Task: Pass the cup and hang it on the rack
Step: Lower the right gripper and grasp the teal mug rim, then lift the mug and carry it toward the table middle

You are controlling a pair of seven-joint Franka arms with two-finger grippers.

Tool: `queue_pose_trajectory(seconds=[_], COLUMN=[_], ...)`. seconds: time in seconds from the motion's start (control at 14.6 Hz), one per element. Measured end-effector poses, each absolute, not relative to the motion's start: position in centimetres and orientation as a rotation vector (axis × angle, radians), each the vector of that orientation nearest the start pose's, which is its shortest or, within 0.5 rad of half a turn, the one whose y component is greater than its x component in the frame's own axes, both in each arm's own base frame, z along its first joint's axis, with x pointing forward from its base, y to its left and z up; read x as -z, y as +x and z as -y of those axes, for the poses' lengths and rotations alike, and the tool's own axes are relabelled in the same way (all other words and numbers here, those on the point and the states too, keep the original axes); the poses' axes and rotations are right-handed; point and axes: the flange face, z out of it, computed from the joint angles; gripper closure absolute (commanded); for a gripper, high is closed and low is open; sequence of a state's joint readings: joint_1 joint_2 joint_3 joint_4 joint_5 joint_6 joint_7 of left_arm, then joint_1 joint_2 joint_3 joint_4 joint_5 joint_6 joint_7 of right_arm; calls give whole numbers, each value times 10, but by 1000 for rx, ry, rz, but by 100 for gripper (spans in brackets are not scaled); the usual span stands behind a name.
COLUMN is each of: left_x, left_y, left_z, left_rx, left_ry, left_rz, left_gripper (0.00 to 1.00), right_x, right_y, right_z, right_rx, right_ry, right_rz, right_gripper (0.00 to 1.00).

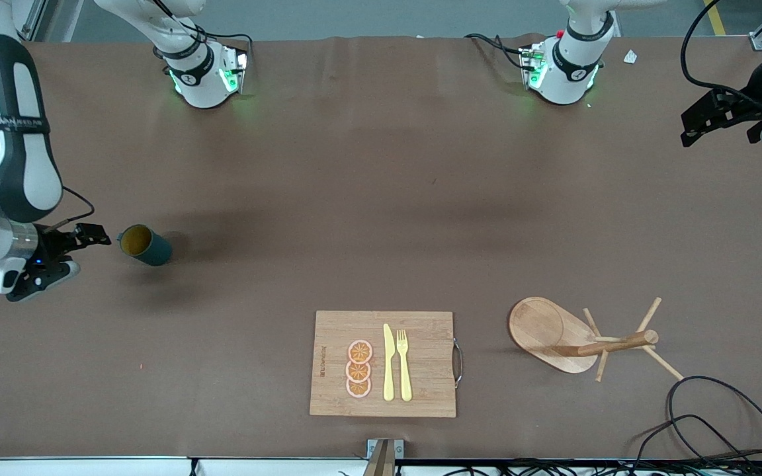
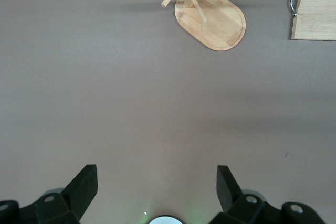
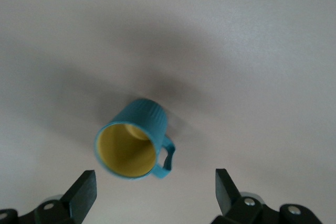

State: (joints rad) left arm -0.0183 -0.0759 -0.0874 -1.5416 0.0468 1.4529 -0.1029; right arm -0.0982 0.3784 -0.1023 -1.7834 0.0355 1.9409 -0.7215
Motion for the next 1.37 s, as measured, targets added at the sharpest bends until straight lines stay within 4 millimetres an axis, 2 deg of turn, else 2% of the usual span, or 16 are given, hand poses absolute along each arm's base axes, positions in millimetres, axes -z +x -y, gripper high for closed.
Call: queue_pose_trajectory(seconds=[0.21, 0.55, 0.62, 0.68, 0.89, 0.96, 1.03, 1.37], left_x=[-666, -666, -666, -666, -663, -659, -654, -625], left_y=[518, 520, 520, 520, 522, 524, 528, 547], left_z=[52, 53, 52, 51, 50, 50, 50, 47], left_rx=[-10, -5, -5, -5, -13, -23, -37, -109], left_ry=[-3088, -3089, -3090, -3090, -3090, -3090, -3090, -3089], left_rz=[2, 1, 4, 7, 11, 11, 10, 14], left_gripper=[0, 0, 0, 0, 0, 0, 0, 0], right_x=[-294, -262, -256, -250, -236, -233, -231, -231], right_y=[598, 587, 587, 587, 586, 586, 585, 584], right_z=[112, 106, 106, 106, 106, 106, 106, 106], right_rx=[-292, -303, -305, -307, -325, -330, -334, -354], right_ry=[-2920, -2906, -2905, -2905, -2900, -2898, -2897, -2893], right_rz=[830, 858, 860, 861, 861, 860, 860, 839], right_gripper=[0, 1, 4, 13, 70, 86, 98, 100])
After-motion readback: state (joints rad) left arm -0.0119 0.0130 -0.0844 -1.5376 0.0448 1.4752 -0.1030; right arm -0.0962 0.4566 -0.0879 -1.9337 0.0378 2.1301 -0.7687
